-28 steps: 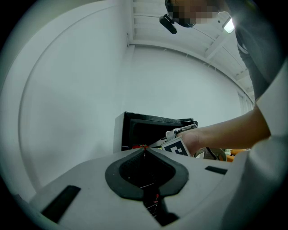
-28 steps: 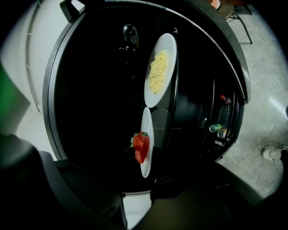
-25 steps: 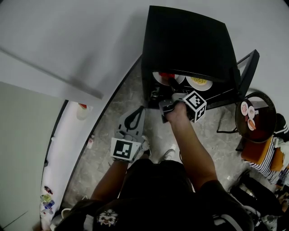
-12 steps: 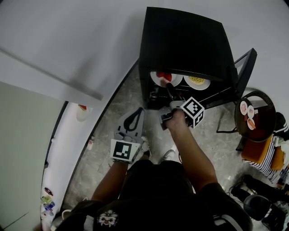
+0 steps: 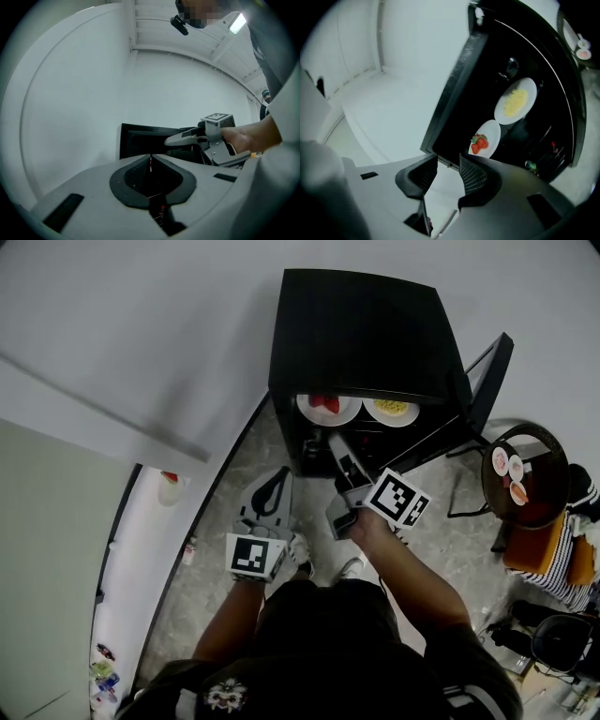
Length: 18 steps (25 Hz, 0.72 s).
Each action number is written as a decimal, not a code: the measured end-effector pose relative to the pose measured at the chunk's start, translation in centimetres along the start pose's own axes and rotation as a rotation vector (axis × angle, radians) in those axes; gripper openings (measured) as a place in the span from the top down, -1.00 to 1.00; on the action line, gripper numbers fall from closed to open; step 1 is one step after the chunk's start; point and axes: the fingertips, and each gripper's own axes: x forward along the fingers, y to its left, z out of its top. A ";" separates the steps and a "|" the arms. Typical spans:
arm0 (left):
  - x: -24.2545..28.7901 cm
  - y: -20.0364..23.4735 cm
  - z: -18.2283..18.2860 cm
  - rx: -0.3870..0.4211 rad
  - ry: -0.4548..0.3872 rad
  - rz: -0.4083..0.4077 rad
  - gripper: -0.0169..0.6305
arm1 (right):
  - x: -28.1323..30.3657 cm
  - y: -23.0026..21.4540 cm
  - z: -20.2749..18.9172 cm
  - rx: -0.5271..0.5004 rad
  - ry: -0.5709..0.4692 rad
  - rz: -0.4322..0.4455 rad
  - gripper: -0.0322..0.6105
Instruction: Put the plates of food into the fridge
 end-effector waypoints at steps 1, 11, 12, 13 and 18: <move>0.0 0.0 0.1 0.004 0.009 0.005 0.88 | -0.4 1.0 0.3 -0.065 -0.007 0.020 0.41; 0.6 -3.2 4.1 0.015 -0.089 -0.023 0.88 | -6.0 5.9 3.1 -0.681 -0.166 0.044 0.74; 0.6 -3.5 4.3 0.017 -0.093 -0.028 0.88 | -6.7 6.4 3.3 -0.745 -0.183 0.044 0.76; 0.5 -3.9 4.6 0.019 -0.097 -0.031 0.88 | -7.3 7.0 3.6 -0.806 -0.202 0.044 0.77; 0.7 -5.5 5.5 0.042 -0.110 -0.056 0.88 | -10.1 9.2 5.2 -1.047 -0.301 0.015 0.82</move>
